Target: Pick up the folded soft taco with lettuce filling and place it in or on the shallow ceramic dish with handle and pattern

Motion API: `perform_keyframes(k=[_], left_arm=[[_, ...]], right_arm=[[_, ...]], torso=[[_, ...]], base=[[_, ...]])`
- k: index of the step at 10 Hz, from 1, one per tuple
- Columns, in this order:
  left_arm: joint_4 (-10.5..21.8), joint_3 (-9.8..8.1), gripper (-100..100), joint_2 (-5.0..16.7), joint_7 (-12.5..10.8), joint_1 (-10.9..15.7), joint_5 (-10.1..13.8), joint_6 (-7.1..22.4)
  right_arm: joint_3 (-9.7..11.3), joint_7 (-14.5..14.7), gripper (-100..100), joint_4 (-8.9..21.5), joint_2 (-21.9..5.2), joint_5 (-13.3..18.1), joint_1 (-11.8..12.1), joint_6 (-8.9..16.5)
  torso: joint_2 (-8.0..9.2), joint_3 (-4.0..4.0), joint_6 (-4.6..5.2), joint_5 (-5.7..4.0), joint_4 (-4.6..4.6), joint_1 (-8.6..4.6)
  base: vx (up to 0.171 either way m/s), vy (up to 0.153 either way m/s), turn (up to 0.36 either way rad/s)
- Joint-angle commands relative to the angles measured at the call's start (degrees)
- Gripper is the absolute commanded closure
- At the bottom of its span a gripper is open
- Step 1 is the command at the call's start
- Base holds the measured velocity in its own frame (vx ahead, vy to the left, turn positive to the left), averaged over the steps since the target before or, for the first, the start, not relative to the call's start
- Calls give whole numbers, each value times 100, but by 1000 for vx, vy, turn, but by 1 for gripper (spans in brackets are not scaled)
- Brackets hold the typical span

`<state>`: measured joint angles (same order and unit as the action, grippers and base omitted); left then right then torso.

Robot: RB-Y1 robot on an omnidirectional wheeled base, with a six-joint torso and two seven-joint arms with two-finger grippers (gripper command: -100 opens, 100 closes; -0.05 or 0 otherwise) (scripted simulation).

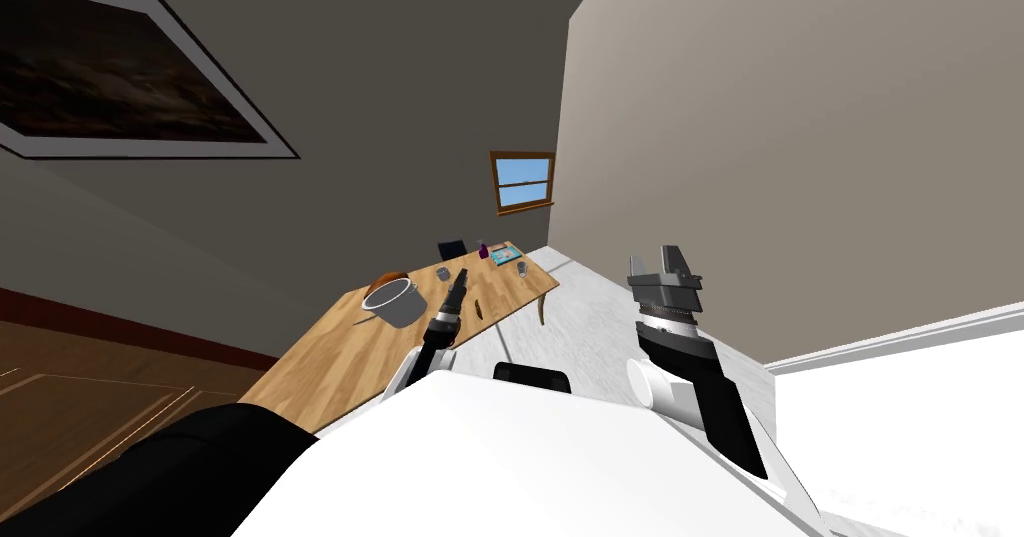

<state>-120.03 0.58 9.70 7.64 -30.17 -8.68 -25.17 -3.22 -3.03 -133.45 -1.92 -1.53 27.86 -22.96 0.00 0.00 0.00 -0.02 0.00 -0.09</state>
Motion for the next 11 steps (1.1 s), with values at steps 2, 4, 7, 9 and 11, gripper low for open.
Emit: perform_keyframes(k=[2,4,7,9,11], left_arm=[[293,-108,-100,160,-46,48,-44,182],[589,-193,-100,311,-78,26,-128,400],[1046,-316,-100,522,-117,3,-252,749],[1199,-351,-100,592,-125,-1,-290,871],[1506,-407,-100,740,-127,0,-356,1122]], right_arm=[[0,0,0,0,0,0,0,0],[0,0,0,0,0,0,0,0],[0,0,0,0,0,0,0,0],[0,0,0,0,0,0,0,0],[0,0,0,0,0,0,0,0]], torso=[[0,0,0,0,0,1],[1,1,0,1,0,5],[3,2,0,0,1,0],[0,0,-1,0,0,-2],[1,1,-1,0,0,2]], base=[[0,-20,-52],[-2,-19,-64],[-3,-31,-82],[6,-29,-46],[3,-29,-57]])
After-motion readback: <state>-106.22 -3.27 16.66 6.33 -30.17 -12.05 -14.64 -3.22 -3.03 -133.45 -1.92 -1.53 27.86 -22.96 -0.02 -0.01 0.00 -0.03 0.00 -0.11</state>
